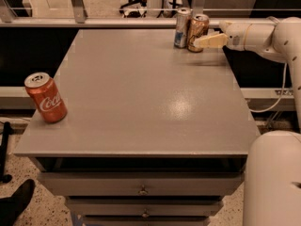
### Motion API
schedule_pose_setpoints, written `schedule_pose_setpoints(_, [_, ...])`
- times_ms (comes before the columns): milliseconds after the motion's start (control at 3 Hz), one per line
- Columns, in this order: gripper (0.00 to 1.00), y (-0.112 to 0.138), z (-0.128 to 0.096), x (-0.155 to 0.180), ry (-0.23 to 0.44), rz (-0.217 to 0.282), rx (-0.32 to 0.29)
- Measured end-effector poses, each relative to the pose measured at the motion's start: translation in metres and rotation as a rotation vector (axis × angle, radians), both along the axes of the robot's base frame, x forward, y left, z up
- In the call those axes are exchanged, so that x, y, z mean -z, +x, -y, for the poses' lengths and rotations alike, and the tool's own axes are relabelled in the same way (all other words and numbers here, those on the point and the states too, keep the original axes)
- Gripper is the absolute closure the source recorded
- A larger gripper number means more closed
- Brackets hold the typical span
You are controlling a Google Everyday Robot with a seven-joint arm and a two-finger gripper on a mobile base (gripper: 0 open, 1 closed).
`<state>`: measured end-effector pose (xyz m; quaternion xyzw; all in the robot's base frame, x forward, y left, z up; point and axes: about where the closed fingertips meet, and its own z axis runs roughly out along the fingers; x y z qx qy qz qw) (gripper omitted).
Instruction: Move orange can near redbull can
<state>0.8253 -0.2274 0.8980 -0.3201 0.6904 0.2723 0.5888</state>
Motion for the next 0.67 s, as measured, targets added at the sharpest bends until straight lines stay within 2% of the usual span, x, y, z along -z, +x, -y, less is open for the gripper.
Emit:
schedule_pose_setpoints(333, [0.00,-0.036,0.037,-0.039,-0.061,0.049,0.012])
schedule_pose_setpoints(667, [0.00,-0.071,0.061,-0.080,-0.106,0.094,0.030])
